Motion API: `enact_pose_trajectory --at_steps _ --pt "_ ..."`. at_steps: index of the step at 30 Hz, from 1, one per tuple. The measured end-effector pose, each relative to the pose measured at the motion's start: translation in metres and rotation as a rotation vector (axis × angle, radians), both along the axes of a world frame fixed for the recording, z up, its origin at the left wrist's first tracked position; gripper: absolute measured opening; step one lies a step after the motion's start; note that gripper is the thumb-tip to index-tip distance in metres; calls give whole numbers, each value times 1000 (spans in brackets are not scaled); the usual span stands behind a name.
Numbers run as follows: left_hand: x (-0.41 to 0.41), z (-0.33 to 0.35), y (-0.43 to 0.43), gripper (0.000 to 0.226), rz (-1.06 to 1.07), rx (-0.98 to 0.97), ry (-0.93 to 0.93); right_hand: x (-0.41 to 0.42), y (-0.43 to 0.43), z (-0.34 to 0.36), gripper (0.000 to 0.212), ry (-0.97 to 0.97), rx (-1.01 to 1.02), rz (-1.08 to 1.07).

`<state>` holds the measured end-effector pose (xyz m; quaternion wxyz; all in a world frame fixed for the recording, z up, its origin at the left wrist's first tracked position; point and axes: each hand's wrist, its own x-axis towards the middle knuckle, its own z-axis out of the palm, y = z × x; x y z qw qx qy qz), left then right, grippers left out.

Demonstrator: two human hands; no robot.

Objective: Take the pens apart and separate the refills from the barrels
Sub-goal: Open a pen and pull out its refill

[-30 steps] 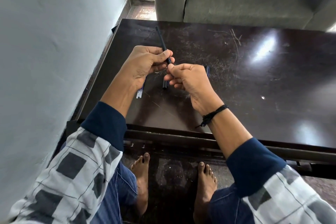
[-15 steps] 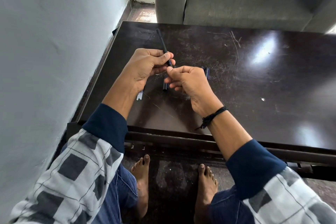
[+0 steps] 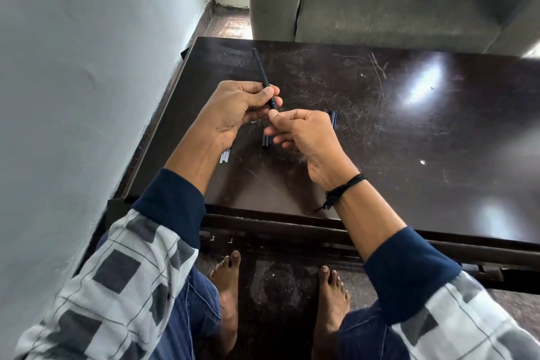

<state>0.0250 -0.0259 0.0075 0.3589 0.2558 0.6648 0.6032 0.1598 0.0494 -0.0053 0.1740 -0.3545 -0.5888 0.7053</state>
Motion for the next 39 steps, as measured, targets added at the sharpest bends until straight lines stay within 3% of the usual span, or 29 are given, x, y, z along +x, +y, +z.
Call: enact_pose_trajectory --at_steps 5,12,17,25,30,39 --pt "-1 0 0 18 34 8 -47 -4 -1 1 34 -39 -65 18" --pt "-2 -2 0 19 8 9 -36 -2 0 1 23 -17 -14 11" --pt "-4 0 0 16 42 22 -52 -3 0 2 32 -50 -45 22" --pt "-4 -1 0 17 36 29 -58 -3 1 0 22 -29 -28 8" --pt "-5 -1 0 17 47 30 -76 -3 0 1 31 -23 -44 14" --pt "-4 -1 0 18 46 24 -60 -2 1 1 18 7 -19 -20"
